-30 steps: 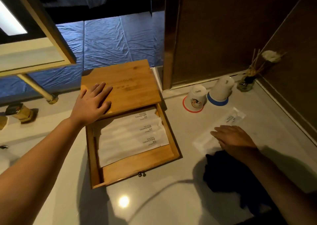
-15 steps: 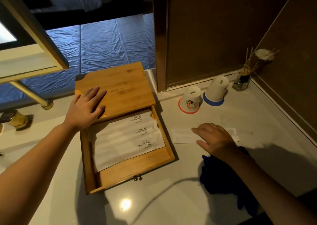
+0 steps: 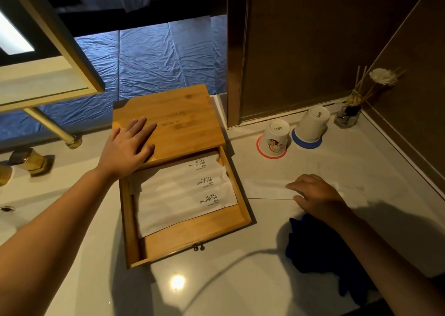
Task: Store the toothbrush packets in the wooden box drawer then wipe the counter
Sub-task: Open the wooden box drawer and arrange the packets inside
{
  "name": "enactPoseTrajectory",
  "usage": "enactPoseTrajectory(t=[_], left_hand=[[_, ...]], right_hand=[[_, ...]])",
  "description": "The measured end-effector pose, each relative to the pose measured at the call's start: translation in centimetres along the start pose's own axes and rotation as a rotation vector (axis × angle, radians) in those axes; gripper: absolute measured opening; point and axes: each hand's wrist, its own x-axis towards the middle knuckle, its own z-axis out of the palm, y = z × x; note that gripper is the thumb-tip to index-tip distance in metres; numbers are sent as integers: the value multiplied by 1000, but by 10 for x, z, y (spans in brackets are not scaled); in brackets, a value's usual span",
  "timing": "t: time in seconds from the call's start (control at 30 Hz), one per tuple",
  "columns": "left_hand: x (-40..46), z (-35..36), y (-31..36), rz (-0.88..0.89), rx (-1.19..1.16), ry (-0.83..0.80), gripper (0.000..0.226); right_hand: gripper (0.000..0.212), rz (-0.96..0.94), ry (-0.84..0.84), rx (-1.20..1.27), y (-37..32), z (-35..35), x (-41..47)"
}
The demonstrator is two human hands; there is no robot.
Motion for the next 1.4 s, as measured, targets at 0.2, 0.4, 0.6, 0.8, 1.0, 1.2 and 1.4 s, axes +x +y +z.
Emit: enactPoseTrajectory(t=[0.2, 0.4, 0.6, 0.8, 1.0, 1.2, 1.4], left_hand=[[0, 0, 0, 1, -7, 8, 62], [0, 0, 0, 5, -16, 17, 64], [0, 0, 0, -5, -28, 14, 64], [-1, -4, 4, -18, -35, -8, 60], [-1, -3, 5, -21, -33, 5, 59], [-1, -2, 4, -2, -40, 27, 59], [-1, -2, 3, 3, -48, 32, 59]], right_hand=[[16, 26, 156, -13, -12, 3, 3], [7, 37, 471, 31, -39, -26, -6], [14, -285, 563, 113, -115, -66, -10], [23, -577, 365, -43, -196, -42, -15], [39, -641, 177, -190, -229, 7, -12], [45, -555, 63, -178, -230, 22, -8], [27, -392, -158, -73, -216, 37, -6]])
